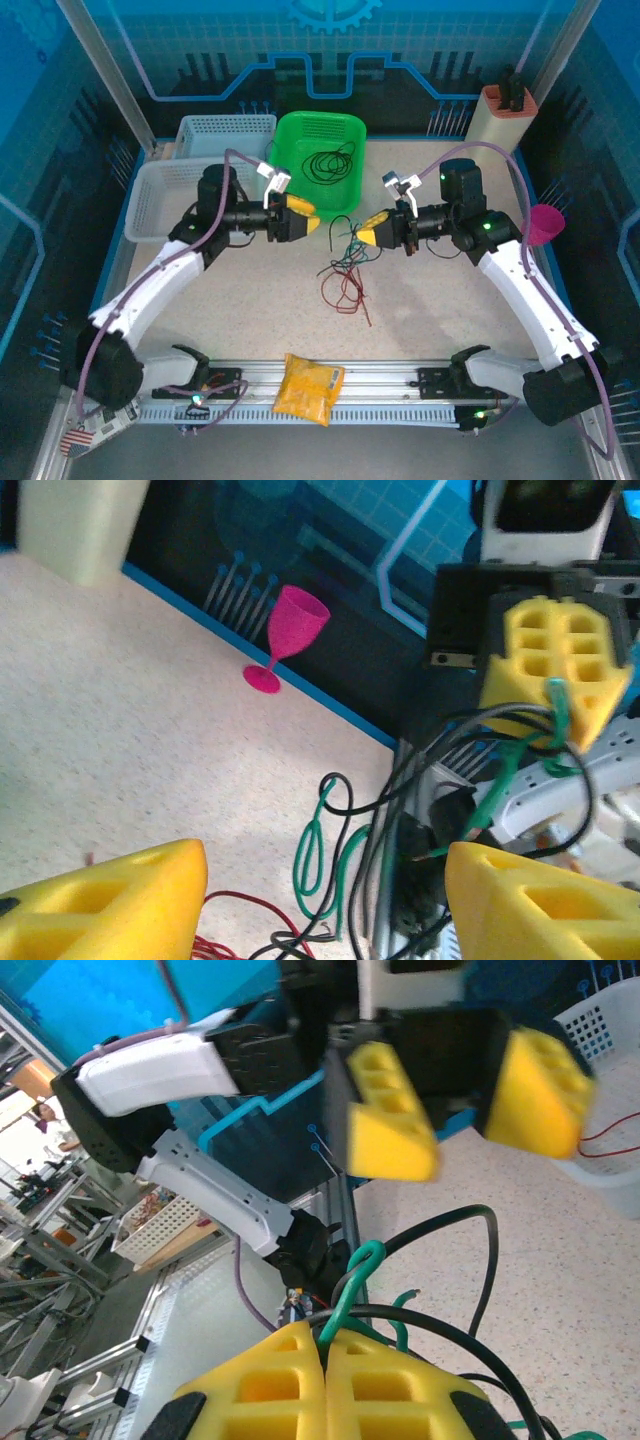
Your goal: Untangle the cables
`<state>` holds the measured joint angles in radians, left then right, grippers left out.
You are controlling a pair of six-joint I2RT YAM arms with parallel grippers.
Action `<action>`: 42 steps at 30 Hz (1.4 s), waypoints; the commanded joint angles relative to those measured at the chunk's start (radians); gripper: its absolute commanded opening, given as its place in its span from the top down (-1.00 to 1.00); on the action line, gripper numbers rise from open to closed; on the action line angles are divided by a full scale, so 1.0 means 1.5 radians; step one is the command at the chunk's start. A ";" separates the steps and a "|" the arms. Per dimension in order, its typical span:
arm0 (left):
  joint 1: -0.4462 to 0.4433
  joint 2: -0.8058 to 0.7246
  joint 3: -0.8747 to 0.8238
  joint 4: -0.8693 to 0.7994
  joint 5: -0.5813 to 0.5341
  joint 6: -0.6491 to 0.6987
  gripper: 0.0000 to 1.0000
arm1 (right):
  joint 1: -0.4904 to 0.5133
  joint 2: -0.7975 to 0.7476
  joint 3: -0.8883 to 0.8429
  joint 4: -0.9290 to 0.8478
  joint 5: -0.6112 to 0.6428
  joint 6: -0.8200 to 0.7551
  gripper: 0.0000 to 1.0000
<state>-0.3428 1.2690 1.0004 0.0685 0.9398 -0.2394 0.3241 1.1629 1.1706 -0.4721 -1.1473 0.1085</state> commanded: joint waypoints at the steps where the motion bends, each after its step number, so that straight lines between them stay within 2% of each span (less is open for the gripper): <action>1: 0.002 0.011 0.014 0.074 0.100 -0.061 -0.20 | -0.008 -0.014 0.009 -0.028 -0.031 -0.028 1.00; 5: 0.002 -0.011 0.006 0.059 0.084 -0.029 -0.19 | -0.010 -0.010 0.015 -0.039 -0.031 -0.035 1.00; 9: -0.004 -0.032 -0.011 0.078 0.098 -0.052 -0.12 | -0.013 -0.005 0.024 -0.040 -0.029 -0.036 1.00; 11: -0.018 -0.053 -0.023 0.071 0.082 -0.043 -0.10 | -0.013 -0.002 0.028 -0.039 -0.026 -0.035 1.00; 15: -0.093 -0.092 -0.040 0.020 -0.028 0.005 -0.08 | -0.014 -0.002 0.029 -0.020 -0.022 -0.019 1.00; 18: -0.140 -0.103 -0.066 0.071 -0.110 -0.024 -0.07 | -0.015 -0.005 0.024 -0.003 -0.024 -0.005 1.00; 20: -0.154 -0.107 -0.074 0.085 -0.155 -0.035 -0.04 | -0.015 -0.008 0.021 0.003 -0.023 -0.001 1.00; 24: -0.155 -0.104 -0.082 0.083 -0.191 -0.019 0.07 | -0.014 -0.011 0.017 0.005 -0.030 -0.001 1.00; 28: -0.154 -0.091 -0.069 0.065 -0.194 -0.003 0.07 | -0.014 -0.009 0.016 0.004 -0.039 -0.001 1.00; 36: -0.154 -0.076 -0.074 0.132 -0.147 -0.044 0.08 | -0.014 -0.019 0.010 0.008 -0.040 0.003 1.00; 42: -0.157 -0.063 -0.064 0.140 -0.122 -0.056 0.17 | -0.009 -0.012 0.008 0.009 -0.042 0.003 1.00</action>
<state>-0.5728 1.1610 0.8875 0.2310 0.7109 -0.3042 0.3176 1.1542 1.1778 -0.4774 -1.1828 0.1055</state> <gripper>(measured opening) 0.424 0.052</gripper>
